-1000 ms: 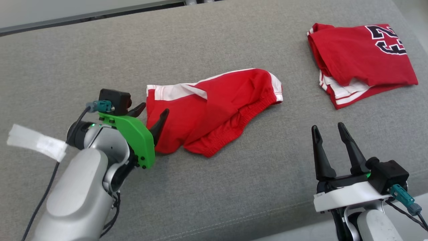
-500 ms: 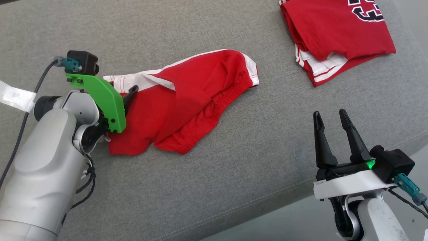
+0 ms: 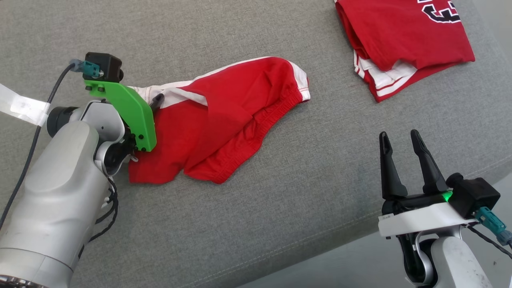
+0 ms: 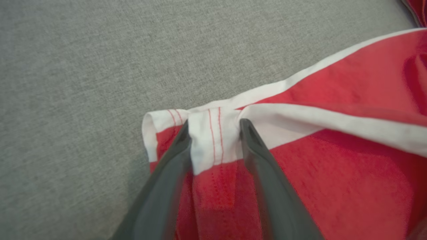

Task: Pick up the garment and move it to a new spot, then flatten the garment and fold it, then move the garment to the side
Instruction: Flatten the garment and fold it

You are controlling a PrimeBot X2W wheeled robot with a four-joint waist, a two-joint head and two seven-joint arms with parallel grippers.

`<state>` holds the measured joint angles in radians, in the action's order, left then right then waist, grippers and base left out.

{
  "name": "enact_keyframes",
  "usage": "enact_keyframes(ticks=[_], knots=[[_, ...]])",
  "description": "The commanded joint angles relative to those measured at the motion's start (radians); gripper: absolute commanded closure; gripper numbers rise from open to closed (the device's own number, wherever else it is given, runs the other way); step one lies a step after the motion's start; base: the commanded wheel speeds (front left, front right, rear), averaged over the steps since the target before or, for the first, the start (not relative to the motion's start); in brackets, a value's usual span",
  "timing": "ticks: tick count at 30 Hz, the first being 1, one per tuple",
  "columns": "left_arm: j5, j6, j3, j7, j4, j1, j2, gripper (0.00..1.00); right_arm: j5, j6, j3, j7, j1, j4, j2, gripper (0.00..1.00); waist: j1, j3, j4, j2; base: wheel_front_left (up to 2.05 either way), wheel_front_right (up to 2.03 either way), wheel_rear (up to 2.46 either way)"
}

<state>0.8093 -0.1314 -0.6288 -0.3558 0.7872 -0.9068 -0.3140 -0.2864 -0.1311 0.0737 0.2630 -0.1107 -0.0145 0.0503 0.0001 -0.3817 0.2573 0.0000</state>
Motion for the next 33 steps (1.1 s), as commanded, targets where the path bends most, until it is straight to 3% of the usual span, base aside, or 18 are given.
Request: enact_keyframes(ticks=[1,10,14,18,23,33], knots=[[0.001,0.002,-0.009,0.009,0.006,-0.009,-0.005,1.0,0.009,0.001,-0.002,0.004,0.003,0.0,0.001,0.0,-0.0001,0.006,-0.006,0.0,0.0,0.0,0.0],[-0.005,0.002,-0.044,0.148,-0.067,0.026,-0.046,1.0,0.017,0.001,-0.014,0.004,0.025,-0.005,0.001,0.0,-0.0001,0.038,-0.038,0.0,0.0,0.0,0.0],[-0.011,0.006,-0.039,0.236,-0.169,0.103,-0.081,1.0,0.021,0.001,-0.028,0.004,0.044,-0.003,0.002,0.0,-0.0001,0.062,-0.056,0.0,0.0,0.0,0.0],[-0.013,0.062,-0.033,0.299,-0.357,0.265,-0.144,1.0,0.026,0.001,-0.045,0.004,0.063,0.002,0.002,0.0,-0.0001,0.082,-0.096,0.0,0.0,0.0,0.0],[-0.008,0.119,-0.03,0.294,-0.513,0.371,-0.189,1.0,0.038,0.001,-0.045,0.004,0.055,0.007,0.002,0.0,-0.0001,0.087,-0.138,0.0,0.0,0.0,0.0],[-0.005,0.184,-0.025,0.292,-0.616,0.443,-0.214,1.0,0.038,0.001,-0.038,0.004,0.044,0.004,0.002,0.0,-0.0001,0.09,-0.143,0.0,0.0,0.0,0.0]])
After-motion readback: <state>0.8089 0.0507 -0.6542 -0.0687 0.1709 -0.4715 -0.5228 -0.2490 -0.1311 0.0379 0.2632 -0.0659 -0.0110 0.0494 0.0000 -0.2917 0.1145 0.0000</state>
